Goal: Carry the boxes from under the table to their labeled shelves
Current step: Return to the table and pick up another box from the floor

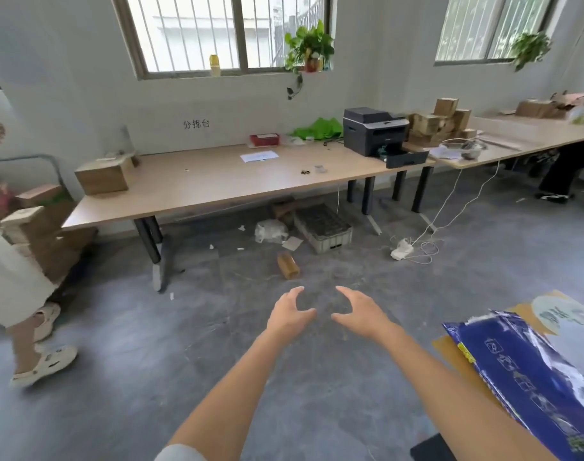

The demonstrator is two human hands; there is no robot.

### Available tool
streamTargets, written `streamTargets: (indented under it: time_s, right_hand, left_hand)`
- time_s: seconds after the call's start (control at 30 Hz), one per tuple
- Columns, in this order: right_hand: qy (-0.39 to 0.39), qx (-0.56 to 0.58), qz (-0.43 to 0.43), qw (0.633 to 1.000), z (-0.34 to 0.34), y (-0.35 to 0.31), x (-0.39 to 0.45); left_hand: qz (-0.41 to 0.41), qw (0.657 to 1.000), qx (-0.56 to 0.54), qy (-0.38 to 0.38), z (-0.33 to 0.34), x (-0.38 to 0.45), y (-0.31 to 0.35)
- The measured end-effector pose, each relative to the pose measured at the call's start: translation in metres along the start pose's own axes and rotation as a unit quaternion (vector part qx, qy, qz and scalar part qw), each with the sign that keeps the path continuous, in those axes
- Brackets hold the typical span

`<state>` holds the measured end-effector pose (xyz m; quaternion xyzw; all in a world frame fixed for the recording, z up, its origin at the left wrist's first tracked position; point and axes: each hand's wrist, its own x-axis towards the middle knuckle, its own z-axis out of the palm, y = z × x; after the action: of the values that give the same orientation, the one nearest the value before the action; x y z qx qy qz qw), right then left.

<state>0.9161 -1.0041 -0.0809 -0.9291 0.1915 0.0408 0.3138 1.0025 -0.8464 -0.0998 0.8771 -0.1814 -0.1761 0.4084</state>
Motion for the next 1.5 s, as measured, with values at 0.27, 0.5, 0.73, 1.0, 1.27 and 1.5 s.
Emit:
streamTargets:
  time_s: [0.27,0.5,0.73,1.0,1.27,1.5]
  right_hand:
    - [-0.021,0.027,0.002,0.999,-0.026,0.016,0.128]
    - [-0.040,0.037,-0.007,0.998,-0.059,0.043,0.257]
    - [-0.060,0.036,-0.033,0.997,-0.108,0.058,0.396]
    - [-0.085,0.028,-0.045,0.995,-0.129,0.059,0.528]
    - [-0.087,0.020,-0.045,0.995,-0.146,0.048,0.684]
    - [-0.112,0.020,-0.045,0.993,-0.152,0.042,0.797]
  left_hand:
    - [-0.027,1.000,0.005,-0.003,-0.001,0.126,0.004]
    - [-0.044,0.999,0.012,-0.001,0.011,0.248,0.024]
    - [-0.053,0.998,0.024,0.028,0.012,0.381,0.063]
    - [-0.084,0.996,0.018,0.032,0.010,0.508,0.072]
    - [-0.112,0.992,-0.026,0.049,-0.015,0.666,0.053]
    - [-0.146,0.987,-0.047,0.047,-0.029,0.776,0.043]
